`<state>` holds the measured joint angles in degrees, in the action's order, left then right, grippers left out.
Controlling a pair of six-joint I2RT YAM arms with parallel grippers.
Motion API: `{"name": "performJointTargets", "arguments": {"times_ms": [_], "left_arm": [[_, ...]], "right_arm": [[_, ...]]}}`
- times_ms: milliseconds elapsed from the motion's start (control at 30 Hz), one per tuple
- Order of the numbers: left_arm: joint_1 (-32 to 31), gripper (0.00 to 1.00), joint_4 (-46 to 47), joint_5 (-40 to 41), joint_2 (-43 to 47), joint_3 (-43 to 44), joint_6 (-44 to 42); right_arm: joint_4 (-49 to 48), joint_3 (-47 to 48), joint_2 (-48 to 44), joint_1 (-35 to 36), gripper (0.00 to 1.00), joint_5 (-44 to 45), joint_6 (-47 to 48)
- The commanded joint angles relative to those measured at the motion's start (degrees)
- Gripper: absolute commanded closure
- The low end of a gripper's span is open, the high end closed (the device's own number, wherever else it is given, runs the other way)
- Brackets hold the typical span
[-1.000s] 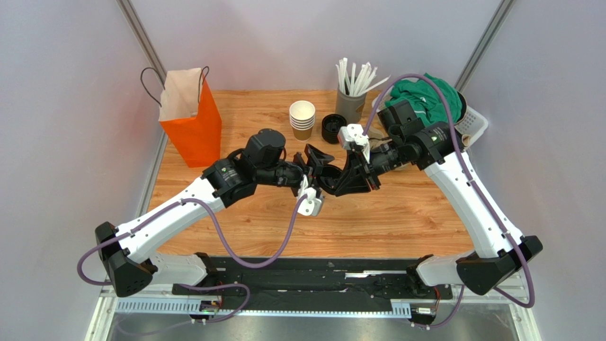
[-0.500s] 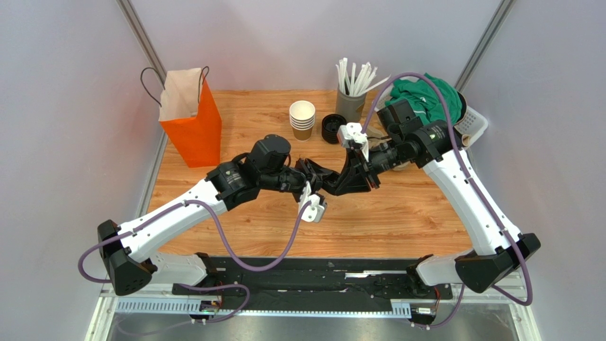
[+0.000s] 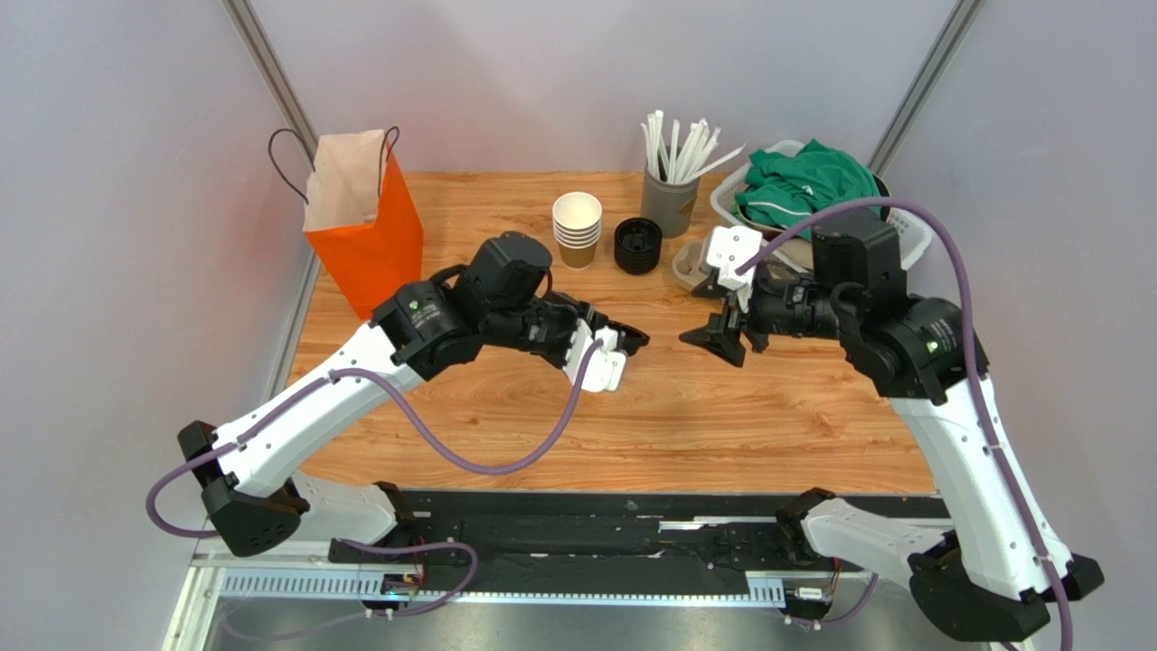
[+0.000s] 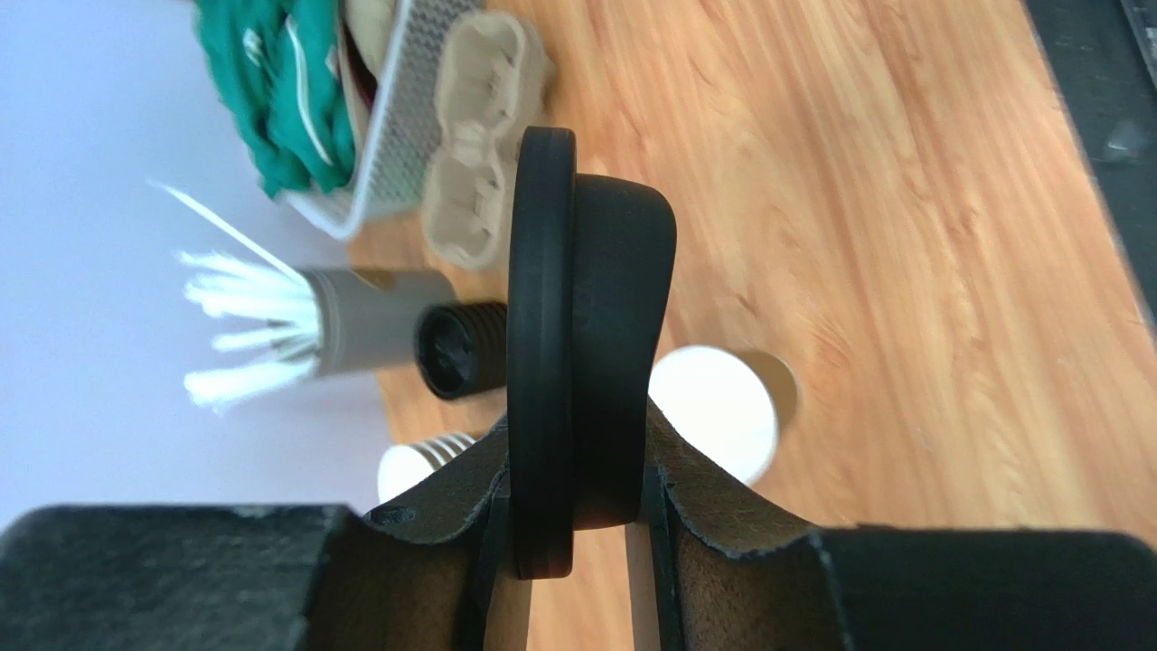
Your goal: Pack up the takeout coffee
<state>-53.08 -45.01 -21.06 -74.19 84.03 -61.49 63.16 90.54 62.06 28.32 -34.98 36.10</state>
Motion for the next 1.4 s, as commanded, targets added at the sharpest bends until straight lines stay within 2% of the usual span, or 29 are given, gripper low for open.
{"name": "performJointTargets", "arguments": {"times_ms": [0,167,400,467,567,700,767,900,1200,1367], "left_arm": [[3.41,0.7,-16.3,1.72,-4.02,10.0,9.18],[10.27,0.69,-23.88,-5.73,-9.39,19.93,21.05],[12.74,0.69,-24.15,-15.58,-12.81,20.91,31.16],[12.91,0.7,-25.9,-17.52,-16.41,22.4,32.48],[13.88,0.77,-31.86,-21.64,-24.05,28.28,33.54],[16.07,0.77,-41.37,-28.58,-36.95,38.38,35.04],[17.57,0.76,-42.18,-31.75,-38.83,40.42,35.83],[18.45,0.76,-37.96,-29.49,-38.22,38.67,38.9],[18.45,0.75,-38.04,-28.86,-35.76,37.53,38.73],[18.19,0.75,-38.75,-29.04,-35.85,37.61,38.03]], "right_arm": [[-10.75,-2.03,-0.28,-0.28,0.38,12.38,-5.85],[-17.18,-3.97,0.6,-0.19,0.39,17.22,-10.43],[-22.89,-3.01,3.06,0.95,0.42,20.3,-15.79],[-23.86,-3.0,3.77,1.65,0.42,21.0,-16.58],[-24.66,-3.18,4.65,2.44,0.45,21.18,-17.29],[-24.84,-4.76,4.21,4.29,0.46,21.09,-17.11],[-24.57,-5.99,3.86,4.9,0.47,21.09,-16.94],[-24.48,-8.89,2.98,6.66,0.49,22.32,-15.88],[-30.19,-17.32,2.71,7.63,0.54,23.91,-16.23],[-32.57,-17.16,3.41,7.81,0.59,22.94,-17.2]]}}
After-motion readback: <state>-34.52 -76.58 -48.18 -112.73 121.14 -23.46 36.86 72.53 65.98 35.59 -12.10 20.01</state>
